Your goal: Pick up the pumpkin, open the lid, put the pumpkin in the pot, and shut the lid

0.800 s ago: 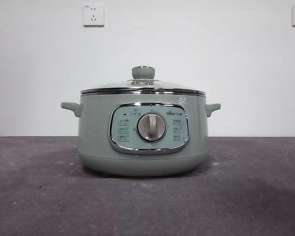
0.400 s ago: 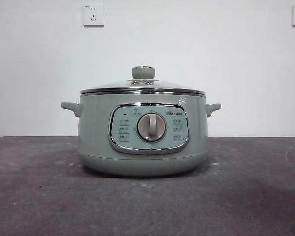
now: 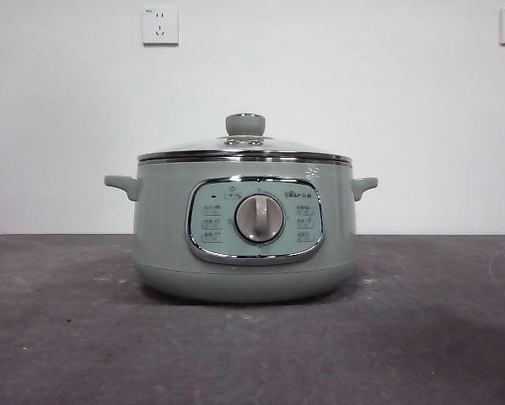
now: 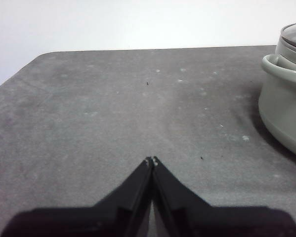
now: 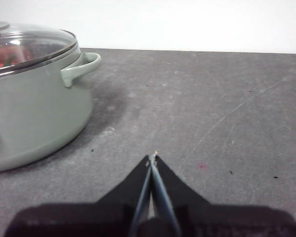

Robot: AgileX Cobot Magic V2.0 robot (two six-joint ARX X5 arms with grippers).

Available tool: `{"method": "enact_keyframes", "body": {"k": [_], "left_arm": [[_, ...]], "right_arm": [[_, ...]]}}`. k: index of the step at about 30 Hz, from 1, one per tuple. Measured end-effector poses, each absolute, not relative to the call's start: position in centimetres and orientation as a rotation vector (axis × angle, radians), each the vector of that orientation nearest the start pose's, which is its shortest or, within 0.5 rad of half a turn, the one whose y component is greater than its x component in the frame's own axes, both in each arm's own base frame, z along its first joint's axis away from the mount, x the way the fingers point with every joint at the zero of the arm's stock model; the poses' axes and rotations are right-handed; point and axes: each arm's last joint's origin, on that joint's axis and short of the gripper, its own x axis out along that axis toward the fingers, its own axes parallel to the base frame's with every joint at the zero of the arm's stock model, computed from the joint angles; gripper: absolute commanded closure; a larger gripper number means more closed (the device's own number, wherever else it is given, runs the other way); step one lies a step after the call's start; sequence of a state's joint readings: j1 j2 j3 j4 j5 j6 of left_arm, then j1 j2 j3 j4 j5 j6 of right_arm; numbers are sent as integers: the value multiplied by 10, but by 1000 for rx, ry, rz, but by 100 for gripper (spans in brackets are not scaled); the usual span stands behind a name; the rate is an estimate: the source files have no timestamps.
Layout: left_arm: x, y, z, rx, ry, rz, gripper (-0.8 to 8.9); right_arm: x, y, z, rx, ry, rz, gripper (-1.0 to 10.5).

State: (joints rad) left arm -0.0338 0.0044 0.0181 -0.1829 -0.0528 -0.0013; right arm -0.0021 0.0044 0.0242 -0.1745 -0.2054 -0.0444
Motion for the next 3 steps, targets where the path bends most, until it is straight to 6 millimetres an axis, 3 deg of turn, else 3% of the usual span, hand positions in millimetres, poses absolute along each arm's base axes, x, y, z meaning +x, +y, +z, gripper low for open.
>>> {"method": "enact_keyframes", "body": {"k": [3], "left_arm": [[95,-2,152,6,169,19,817]], "right_arm": [[95,6,155,-28,150,206,946]]}}
